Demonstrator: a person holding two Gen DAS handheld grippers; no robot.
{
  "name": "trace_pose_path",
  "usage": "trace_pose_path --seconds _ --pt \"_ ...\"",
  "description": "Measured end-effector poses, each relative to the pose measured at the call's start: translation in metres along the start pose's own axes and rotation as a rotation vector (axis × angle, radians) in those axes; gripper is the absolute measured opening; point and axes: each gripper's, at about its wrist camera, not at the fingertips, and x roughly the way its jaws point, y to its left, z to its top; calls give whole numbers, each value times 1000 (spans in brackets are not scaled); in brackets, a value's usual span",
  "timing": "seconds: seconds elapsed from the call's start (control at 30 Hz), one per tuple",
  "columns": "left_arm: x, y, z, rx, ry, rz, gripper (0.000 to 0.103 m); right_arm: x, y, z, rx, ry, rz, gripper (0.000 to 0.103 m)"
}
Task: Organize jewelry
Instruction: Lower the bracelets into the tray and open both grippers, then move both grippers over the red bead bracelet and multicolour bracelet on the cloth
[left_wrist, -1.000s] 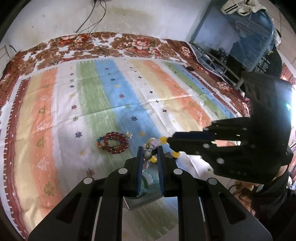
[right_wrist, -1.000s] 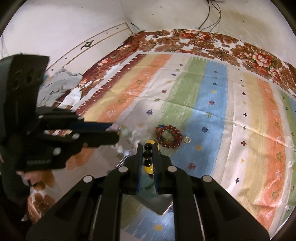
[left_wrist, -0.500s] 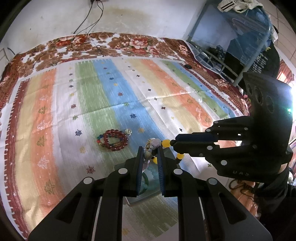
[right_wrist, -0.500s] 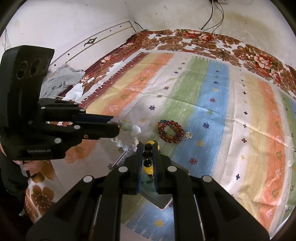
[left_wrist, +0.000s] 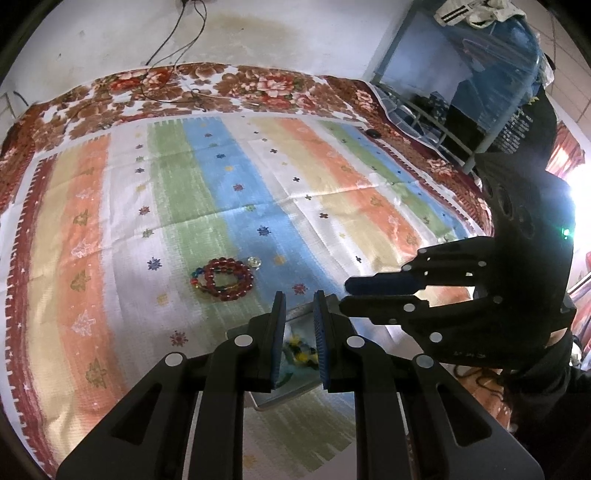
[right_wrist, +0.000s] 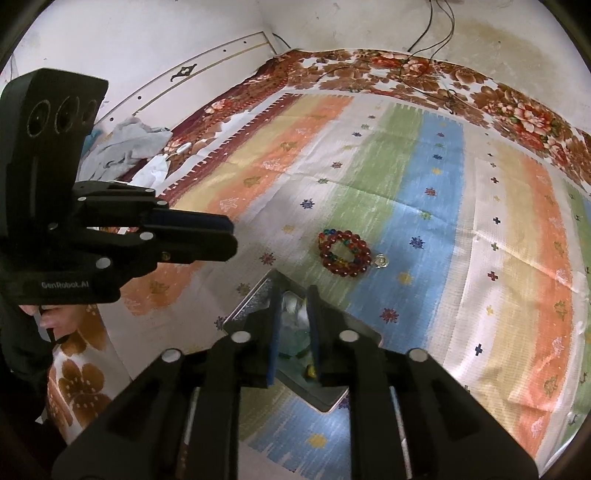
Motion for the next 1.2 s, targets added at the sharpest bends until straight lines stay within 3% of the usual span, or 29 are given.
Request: trace_pose_path --seconds 0.13,0.5,0.57,0.93,1.2 --pt "4 5 1 -11 12 11 15 4 -10 1 25 7 -14 22" --pt "17 23 10 -33 38 42 36 19 -33 7 86 34 -29 37" --pt "20 28 12 -38 46 50 36 24 -35 9 95 41 -31 42" --pt "48 43 20 -58 114 92 38 47 -53 23 148 84 -41 43" --pt "57 42 21 -51 133 84 38 65 -59 28 155 122 -64 47"
